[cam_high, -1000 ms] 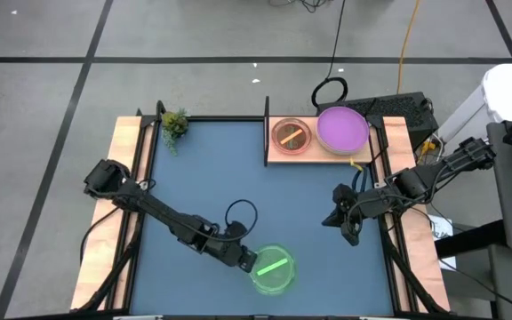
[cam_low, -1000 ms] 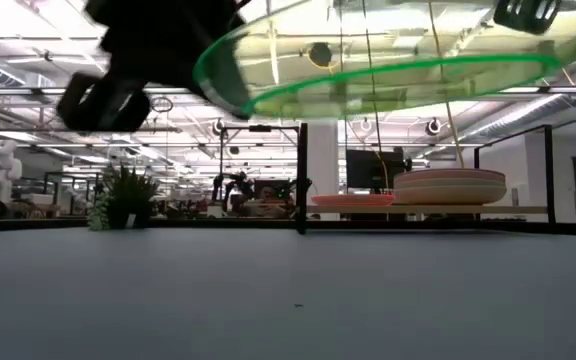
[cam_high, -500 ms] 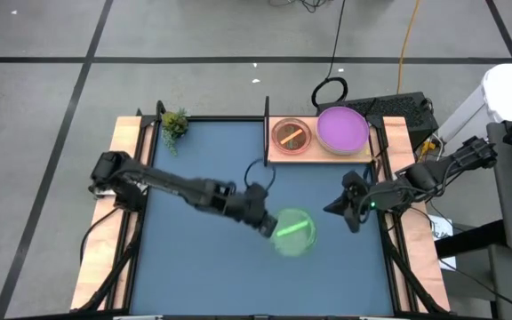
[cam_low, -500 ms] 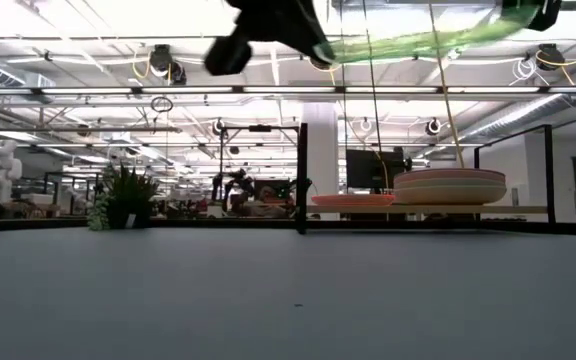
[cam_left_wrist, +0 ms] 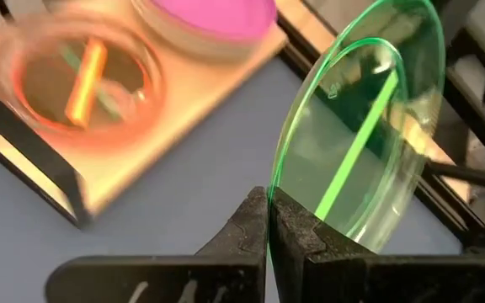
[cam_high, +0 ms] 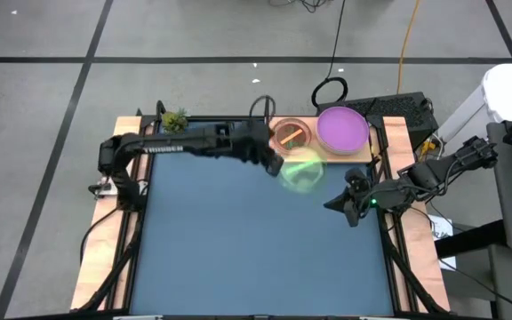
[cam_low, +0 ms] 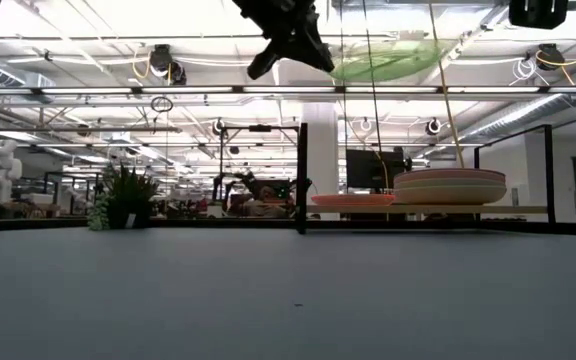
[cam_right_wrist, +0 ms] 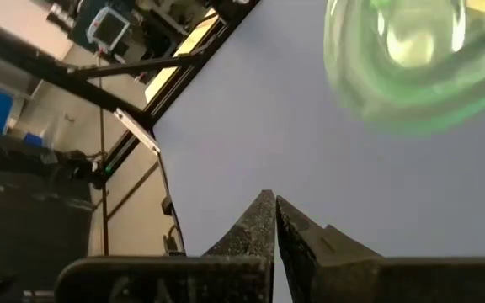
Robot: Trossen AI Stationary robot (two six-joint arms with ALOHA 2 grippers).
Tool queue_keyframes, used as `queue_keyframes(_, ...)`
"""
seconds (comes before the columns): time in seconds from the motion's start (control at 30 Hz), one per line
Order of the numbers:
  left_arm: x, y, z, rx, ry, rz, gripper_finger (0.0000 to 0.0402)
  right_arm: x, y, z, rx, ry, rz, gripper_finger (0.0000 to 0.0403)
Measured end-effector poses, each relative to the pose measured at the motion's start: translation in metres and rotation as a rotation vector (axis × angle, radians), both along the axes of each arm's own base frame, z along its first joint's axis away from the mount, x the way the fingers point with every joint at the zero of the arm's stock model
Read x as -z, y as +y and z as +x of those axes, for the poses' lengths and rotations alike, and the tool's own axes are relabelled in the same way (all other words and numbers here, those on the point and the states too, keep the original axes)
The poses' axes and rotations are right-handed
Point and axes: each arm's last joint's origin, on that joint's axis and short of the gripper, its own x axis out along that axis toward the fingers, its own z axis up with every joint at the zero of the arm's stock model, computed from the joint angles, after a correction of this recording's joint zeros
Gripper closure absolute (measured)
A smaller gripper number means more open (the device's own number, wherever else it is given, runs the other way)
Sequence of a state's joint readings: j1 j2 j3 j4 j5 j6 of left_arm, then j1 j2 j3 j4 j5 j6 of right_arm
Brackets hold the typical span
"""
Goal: Place and stack plates onto a shelf
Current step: Stack the transparent green plate on the transparent orange plate on the shelf
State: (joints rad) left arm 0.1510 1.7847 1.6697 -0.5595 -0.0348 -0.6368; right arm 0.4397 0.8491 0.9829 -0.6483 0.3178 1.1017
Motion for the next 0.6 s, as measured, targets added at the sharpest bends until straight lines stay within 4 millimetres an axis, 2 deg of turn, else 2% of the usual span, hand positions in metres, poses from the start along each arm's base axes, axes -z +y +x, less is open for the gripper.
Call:
queue_keyframes(0.3,-0.031,0.055,-0.011,-0.018,-0.059,0.157,0.0399,0.002,-0.001,0.004,0.116,-0.005,0.026,0.0403)
queue_keyframes(0.6,-0.067,0.086,-0.024,-0.079,-0.123,0.305,0.0399,0.007,0.002,0.012,0.157,0.012,-0.014,0.0403)
